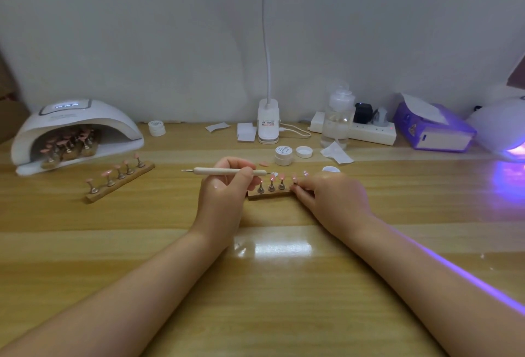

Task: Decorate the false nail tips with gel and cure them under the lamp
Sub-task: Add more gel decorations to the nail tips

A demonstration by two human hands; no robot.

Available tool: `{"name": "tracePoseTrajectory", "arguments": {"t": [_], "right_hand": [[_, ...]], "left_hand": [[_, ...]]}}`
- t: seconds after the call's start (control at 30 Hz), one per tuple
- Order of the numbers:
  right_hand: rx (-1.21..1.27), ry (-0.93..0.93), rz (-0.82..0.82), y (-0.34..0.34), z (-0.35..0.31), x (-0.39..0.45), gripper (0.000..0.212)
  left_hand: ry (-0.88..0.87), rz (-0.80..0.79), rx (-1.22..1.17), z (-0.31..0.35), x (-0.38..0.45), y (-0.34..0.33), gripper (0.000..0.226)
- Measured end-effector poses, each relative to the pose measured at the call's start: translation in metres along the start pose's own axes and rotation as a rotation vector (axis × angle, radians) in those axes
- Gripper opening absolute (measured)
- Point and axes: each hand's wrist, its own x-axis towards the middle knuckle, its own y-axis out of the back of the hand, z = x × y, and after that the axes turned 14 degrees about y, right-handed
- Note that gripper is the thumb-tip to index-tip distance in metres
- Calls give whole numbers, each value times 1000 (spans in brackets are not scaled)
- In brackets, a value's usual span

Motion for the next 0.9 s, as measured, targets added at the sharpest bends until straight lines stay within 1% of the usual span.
{"name": "tracePoseTrajectory", "arguments": {"t": [0.1, 0.17, 0.27, 0.3, 0.43, 0.6, 0.7, 0.83, 0.9], "right_hand": [[-12, 36, 51, 0, -2, -1, 37], [23, 73, 137, 0, -4, -3, 33], [106, 90, 296, 1, -8, -5, 22], [126, 84, 318, 2, -9, -6, 19], [237, 51, 312, 5, -10, -7, 5], [438, 52, 335, 6, -12, -7, 5], [563, 48, 323, 4, -12, -8, 6], [632, 41, 351, 2, -12, -8, 7], [661, 27, 353, 1, -12, -8, 5]], "left_hand": [[-3, -3, 3, 0, 0, 0, 16], [-25, -3, 16, 0, 0, 1, 16], [-127, 13, 110, 1, -1, 2, 13], [-152, 14, 135, 2, -2, 2, 8], [-189, 28, 163, 3, -5, 0, 9], [-274, 27, 158, 6, -10, -4, 7], [-299, 17, 154, 6, -14, -7, 10], [-316, 13, 199, 6, -16, -8, 11], [-320, 19, 214, 6, -16, -8, 11]]}}
